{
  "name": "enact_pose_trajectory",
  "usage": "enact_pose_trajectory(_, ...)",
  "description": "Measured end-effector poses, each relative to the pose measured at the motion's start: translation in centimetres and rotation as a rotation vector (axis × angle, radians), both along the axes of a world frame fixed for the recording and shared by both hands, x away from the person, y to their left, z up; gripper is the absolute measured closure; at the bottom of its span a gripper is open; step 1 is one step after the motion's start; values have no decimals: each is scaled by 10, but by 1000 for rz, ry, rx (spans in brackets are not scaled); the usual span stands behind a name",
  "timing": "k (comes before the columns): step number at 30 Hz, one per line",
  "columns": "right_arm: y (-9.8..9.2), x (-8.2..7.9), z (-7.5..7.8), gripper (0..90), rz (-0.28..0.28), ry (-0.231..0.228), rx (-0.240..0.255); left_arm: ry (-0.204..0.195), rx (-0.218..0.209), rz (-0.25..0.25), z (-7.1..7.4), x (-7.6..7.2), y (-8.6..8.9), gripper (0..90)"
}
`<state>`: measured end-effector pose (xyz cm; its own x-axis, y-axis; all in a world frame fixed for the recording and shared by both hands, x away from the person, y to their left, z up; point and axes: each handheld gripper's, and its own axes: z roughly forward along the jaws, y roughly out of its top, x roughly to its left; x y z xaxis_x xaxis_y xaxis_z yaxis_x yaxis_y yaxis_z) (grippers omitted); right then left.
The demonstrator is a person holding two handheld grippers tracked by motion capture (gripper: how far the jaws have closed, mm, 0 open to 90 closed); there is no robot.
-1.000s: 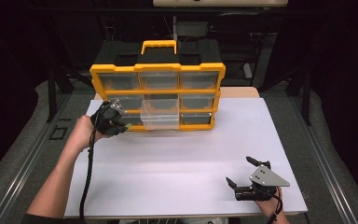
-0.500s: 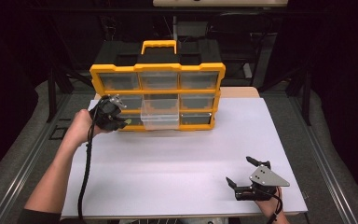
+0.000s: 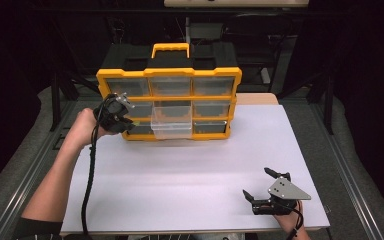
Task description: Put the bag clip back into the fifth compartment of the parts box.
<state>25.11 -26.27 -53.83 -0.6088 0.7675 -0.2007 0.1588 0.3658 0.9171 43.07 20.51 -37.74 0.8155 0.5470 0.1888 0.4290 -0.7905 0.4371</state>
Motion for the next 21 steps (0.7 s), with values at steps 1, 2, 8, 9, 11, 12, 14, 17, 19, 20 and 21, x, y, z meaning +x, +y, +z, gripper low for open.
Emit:
enact_pose_trajectory(1, 0, 0, 0, 16, 1, 1, 0, -3, 5, -2, 1, 1, 0, 804)
enact_pose_trajectory(2, 0, 0, 0, 16, 1, -2, 1, -1, 8, -2, 2, 1, 0, 804)
enact_pose_trajectory(8, 0, 0, 0, 16, 0, -2, 0, -3, 31, -5, 11, 3, 0, 804)
enact_pose_trajectory(9, 0, 0, 0, 16, 0, -2, 0, -8, 35, -6, 13, 3, -1, 804)
enact_pose_trajectory(11, 0, 0, 0, 16, -1, 0, -2, -12, 38, -10, 16, 3, -1, 804)
enact_pose_trajectory(12, 0, 0, 0, 16, -1, 0, -2, -16, 35, -8, 18, 3, -1, 804)
enact_pose_trajectory(14, 0, 0, 0, 16, -1, 0, -2, -18, 38, -8, 21, 3, -2, 804)
enact_pose_trajectory(17, 0, 0, 0, 16, -2, -2, 0, -20, 45, -11, 24, 4, -3, 803)
enact_pose_trajectory(19, 0, 0, 0, 16, -2, 0, -1, -20, 49, -13, 26, 5, -4, 804)
enact_pose_trajectory(20, 0, 0, 0, 16, -2, 0, -1, -23, 49, -13, 27, 6, -4, 804)
enact_pose_trajectory(21, 0, 0, 0, 16, -2, 0, -2, -22, 50, -15, 29, 6, -5, 804)
